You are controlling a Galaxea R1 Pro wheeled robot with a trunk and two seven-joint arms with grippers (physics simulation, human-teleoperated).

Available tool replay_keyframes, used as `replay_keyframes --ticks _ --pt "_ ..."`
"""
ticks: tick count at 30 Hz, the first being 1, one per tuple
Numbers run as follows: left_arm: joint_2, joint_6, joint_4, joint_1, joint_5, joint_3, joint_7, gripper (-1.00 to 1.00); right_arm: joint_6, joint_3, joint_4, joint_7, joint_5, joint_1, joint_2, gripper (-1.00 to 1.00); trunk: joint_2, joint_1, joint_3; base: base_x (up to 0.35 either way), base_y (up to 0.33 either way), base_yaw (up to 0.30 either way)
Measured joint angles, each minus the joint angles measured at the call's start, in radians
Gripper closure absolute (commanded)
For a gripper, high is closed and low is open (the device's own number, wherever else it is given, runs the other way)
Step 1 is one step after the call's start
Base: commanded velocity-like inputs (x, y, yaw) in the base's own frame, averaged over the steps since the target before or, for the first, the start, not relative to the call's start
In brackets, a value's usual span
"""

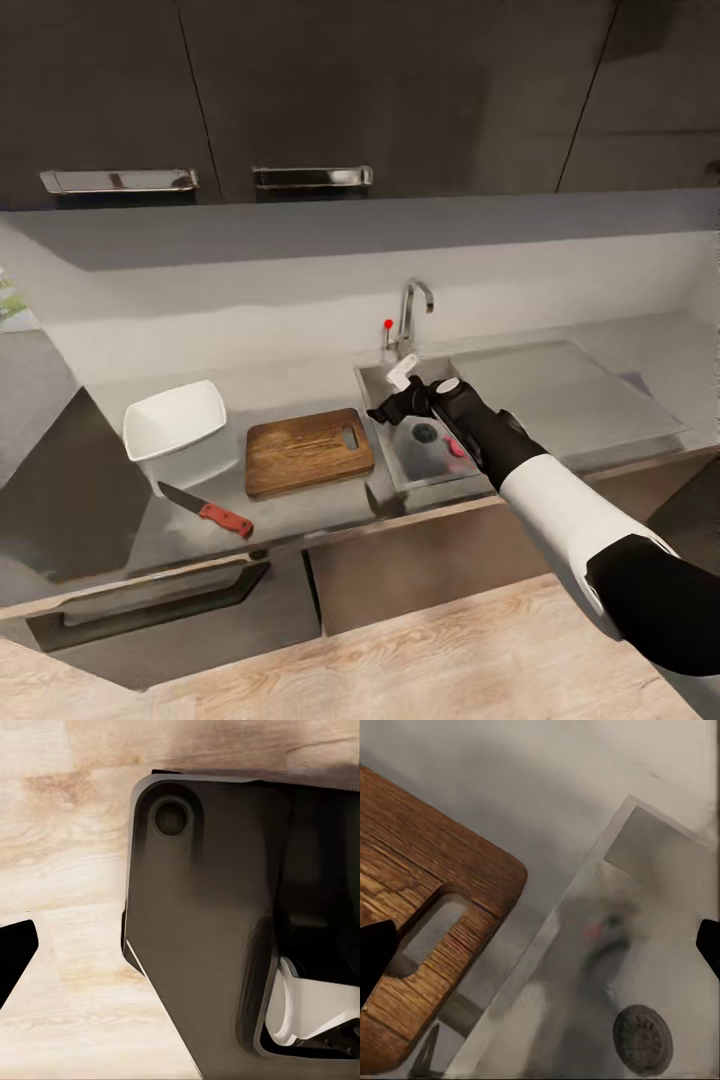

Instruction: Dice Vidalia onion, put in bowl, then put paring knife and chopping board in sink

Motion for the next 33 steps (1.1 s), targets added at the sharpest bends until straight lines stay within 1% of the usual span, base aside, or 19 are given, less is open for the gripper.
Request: replay_keyframes --ticks 4,6,10,12,14,16,17,19,20,21,22,23,24,25,27,29,31,32,33 --pt "0.0 0.0 0.0 0.0 0.0 0.001 0.0 -1.0 -0.052 0.0 -0.002 -0.063 -0.001 0.026 0.0 -1.0 0.0 0.0 0.0 -0.306 0.0 0.0" --pt "0.001 0.0 0.0 0.0 0.0 0.001 0.0 -1.0 -0.081 -0.001 -0.003 -0.092 -0.002 0.05 0.0 -1.0 0.0 0.0 0.0 -0.302 0.0 0.0" --pt "0.002 0.0 0.0 0.0 0.0 0.002 0.0 -1.0 -0.127 -0.001 -0.021 -0.117 -0.006 0.085 -0.001 -1.0 0.0 0.0 0.0 -0.298 0.0 0.0" --pt "0.002 0.0 0.001 0.0 0.0 0.002 0.001 -1.0 -0.142 -0.002 -0.048 -0.134 -0.008 0.111 -0.006 -1.0 0.0 0.0 0.0 -0.292 0.0 0.0" --pt "0.003 0.0 0.003 0.0 0.0 0.002 0.001 -1.0 -0.152 -0.003 -0.113 -0.172 -0.009 0.157 -0.015 -1.0 0.0 0.0 0.0 -0.29 0.0 0.0" --pt "0.003 0.0 0.009 0.0 0.0 0.003 0.001 -1.0 -0.153 -0.003 -0.21 -0.22 -0.01 0.214 -0.029 -1.0 0.0 0.0 0.0 -0.289 0.0 0.0" --pt "0.003 0.0 0.01 0.0 0.0 0.002 0.001 -1.0 -0.152 -0.003 -0.237 -0.232 -0.01 0.23 -0.033 -1.0 0.0 0.0 0.0 -0.289 0.0 0.0" --pt "0.003 0.0 0.012 0.0 0.0 0.003 0.001 -1.0 -0.148 -0.003 -0.343 -0.275 -0.01 0.292 -0.049 -1.0 0.0 0.0 0.0 -0.289 0.0 0.0" --pt "0.003 0.0 0.013 0.0 0.0 0.002 0.001 -1.0 -0.145 -0.003 -0.37 -0.285 -0.01 0.308 -0.054 -1.0 0.0 0.0 0.0 -0.289 0.0 0.0" --pt "0.003 0.0 0.013 0.0 0.0 0.003 0.001 -1.0 -0.138 -0.003 -0.42 -0.3 -0.01 0.338 -0.065 -1.0 0.0 0.0 0.0 -0.289 0.0 0.0" --pt "0.004 0.0 0.013 0.0 0.0 0.002 0.001 -1.0 -0.135 -0.003 -0.446 -0.306 -0.01 0.354 -0.072 -1.0 0.0 0.0 0.0 -0.289 0.0 0.0" --pt "0.004 0.0 0.013 0.0 0.0 0.002 0.001 -1.0 -0.126 -0.003 -0.495 -0.316 -0.011 0.384 -0.087 -1.0 0.0 0.0 0.0 -0.289 0.0 0.0" --pt "0.004 0.0 0.013 0.0 0.0 0.003 0.001 -1.0 -0.122 -0.003 -0.52 -0.321 -0.011 0.399 -0.096 -1.0 0.0 0.0 0.0 -0.289 0.0 0.0" --pt "0.005 0.0 0.013 0.0 0.0 0.003 0.001 -1.0 -0.105 -0.003 -0.638 -0.344 -0.013 0.476 -0.142 -1.0 0.0 0.0 0.0 -0.289 0.0 0.0" --pt "0.005 0.0 0.013 0.0 0.0 0.003 0.001 -1.0 -0.101 -0.003 -0.68 -0.355 -0.021 0.52 -0.169 -1.0 0.0 0.0 0.0 -0.289 0.0 0.0" --pt "0.006 0.0 0.012 0.0 0.0 0.002 0.001 -1.0 -0.1 -0.003 -0.696 -0.361 -0.032 0.545 -0.183 -1.0 0.0 0.0 0.0 -0.289 0.0 0.0" --pt "0.006 0.0 0.011 0.0 0.0 0.002 0.001 -1.0 -0.102 -0.003 -0.712 -0.371 -0.071 0.585 -0.209 -1.0 0.0 0.0 0.0 -0.289 0.0 0.0" --pt "0.006 0.0 0.011 0.0 0.0 0.002 0.001 -1.0 -0.103 -0.003 -0.714 -0.374 -0.083 0.594 -0.215 -1.0 0.0 0.0 0.0 -0.289 0.0 0.0" --pt "0.006 0.0 0.01 0.0 0.0 0.002 0.001 -1.0 -0.105 -0.004 -0.717 -0.381 -0.107 0.612 -0.23 -1.0 0.0 0.0 0.0 -0.289 0.0 0.0"
